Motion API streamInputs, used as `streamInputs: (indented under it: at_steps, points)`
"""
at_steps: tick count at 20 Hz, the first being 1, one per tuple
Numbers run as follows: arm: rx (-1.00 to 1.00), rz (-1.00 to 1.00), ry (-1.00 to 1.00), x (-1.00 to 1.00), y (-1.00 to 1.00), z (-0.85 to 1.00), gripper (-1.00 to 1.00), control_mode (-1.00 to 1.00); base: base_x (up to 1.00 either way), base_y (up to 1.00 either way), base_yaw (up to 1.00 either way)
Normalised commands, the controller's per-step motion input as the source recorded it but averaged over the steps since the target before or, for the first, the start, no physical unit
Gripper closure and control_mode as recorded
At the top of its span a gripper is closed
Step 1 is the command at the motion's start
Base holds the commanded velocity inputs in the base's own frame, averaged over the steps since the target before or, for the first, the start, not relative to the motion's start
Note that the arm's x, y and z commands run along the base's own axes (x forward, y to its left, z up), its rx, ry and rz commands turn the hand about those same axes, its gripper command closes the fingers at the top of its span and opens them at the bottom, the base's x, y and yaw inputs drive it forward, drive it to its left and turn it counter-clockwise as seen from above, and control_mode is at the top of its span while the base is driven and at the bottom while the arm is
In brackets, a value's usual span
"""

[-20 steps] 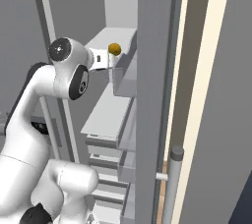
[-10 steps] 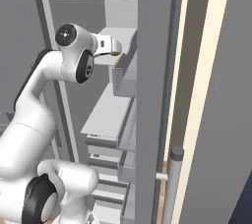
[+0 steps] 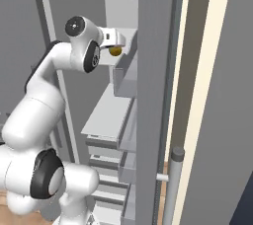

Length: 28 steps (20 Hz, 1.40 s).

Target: Grab the lemon and garlic from the fridge, place them in the blender, close the lid, and turn on the blender to create a marinade.

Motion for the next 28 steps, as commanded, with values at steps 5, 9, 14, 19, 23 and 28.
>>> streamInputs:
  at_steps: [5,9,14,19,23,28]
  points:
    - [0.00,0.01,0.06,0.44,0.01,-0.13,-1.00,-1.00,0.00,0.00,0.00]
    - [0.00,0.01,0.11,0.34,0.00,-0.19,-1.00,-1.00,0.00,0.00,0.00]
    - [0.00,0.01,0.10,0.30,0.00,-0.05,-1.00,-1.00,0.00,0.00,0.00]
    - [0.00,0.01,0.06,0.22,0.00,-0.02,-1.00,-1.00,0.00,0.00,0.00]
    - [0.00,0.01,0.03,0.11,0.00,-0.14,-1.00,-1.00,0.00,0.00,0.00]
    - [-0.02,0.01,0.00,0.09,0.00,-0.23,-1.00,-1.00,0.00,0.00,0.00]
